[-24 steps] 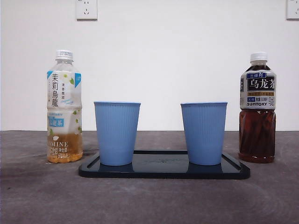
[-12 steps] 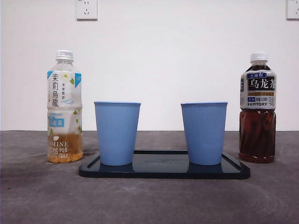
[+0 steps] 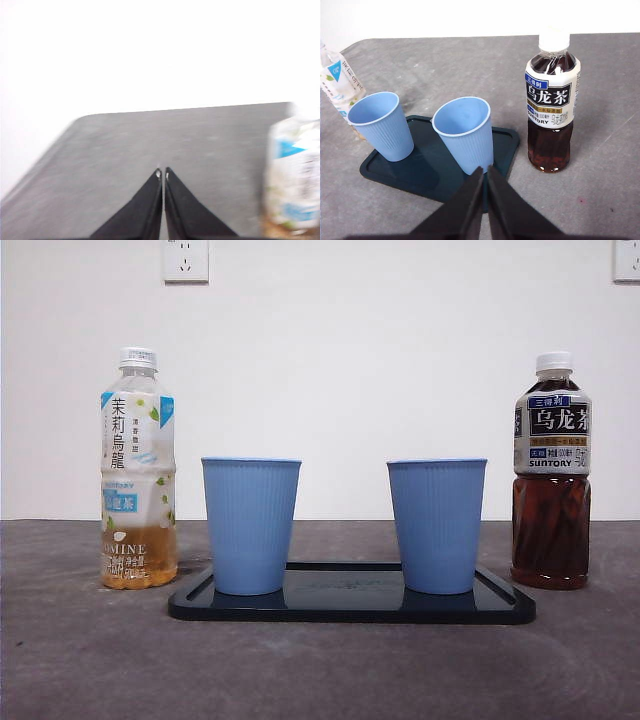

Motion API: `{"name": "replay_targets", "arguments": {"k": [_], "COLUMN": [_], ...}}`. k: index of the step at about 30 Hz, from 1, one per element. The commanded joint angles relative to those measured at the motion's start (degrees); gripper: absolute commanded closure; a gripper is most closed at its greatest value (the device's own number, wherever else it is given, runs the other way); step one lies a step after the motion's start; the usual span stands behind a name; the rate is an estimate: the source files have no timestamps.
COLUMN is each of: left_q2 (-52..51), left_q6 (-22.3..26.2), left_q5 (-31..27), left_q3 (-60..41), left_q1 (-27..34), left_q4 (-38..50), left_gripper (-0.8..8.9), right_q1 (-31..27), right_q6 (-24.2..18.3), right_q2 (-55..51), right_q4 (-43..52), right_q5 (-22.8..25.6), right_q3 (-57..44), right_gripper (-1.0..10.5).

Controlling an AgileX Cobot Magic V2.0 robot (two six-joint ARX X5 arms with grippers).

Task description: Pour the drink into the cup

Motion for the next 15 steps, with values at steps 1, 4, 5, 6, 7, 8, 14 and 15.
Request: {"name": "replay_targets", "arguments": {"k": [1,4,5,6,7,8,14,15], "left_q2": [-3.34,-6.38,-7.10,-7.91,-8.44,-8.98,-10.95,-11.26], "left_q6": [1.81,1.81,1.81,1.84,1.84,1.84,1.84,1.86], "left_q5": [-0.31,-0.31,-0.31,-0.31,-0.31,-0.31,-0.31,-0.31], "left_q3": [-4.11,-8.22,-9.11,-10.27,-11.06,-11.96,-16.06,-16.65], "left_q1": [2.40,3.98,4.22,4.44,4.61,4.72,4.76,4.76], "left_q4": [0.59,0.33,0.00,-0.31,-0.28,-0.31,-0.33,-0.35], "left_gripper": [8.06,8.06,8.06,8.06,8.06,8.06,8.06,8.06], "right_q1": [0.37,0.37,0.37,0.37,0.37,0.37,0.37,0.37], "right_q6": [0.61,0.61,0.59,0.61,0.59,0.61,0.61,0.61], "right_q2": [0.13,0.13,0.13,0.13,0.13,0.13,0.13,0.13], "right_q4": [0.57,0.57,0.57,0.57,0.57,0.57,0.57,0.57], "right_q5": [0.00,0.00,0.00,0.00,0.00,0.00,0.00,0.00], "right_q3": [0.79,0.79,0.79,0.79,0.79,0.79,0.79,0.79], "right_gripper": [9.4,9.4,9.4,9.4,9.4,9.4,9.4,9.4]}}
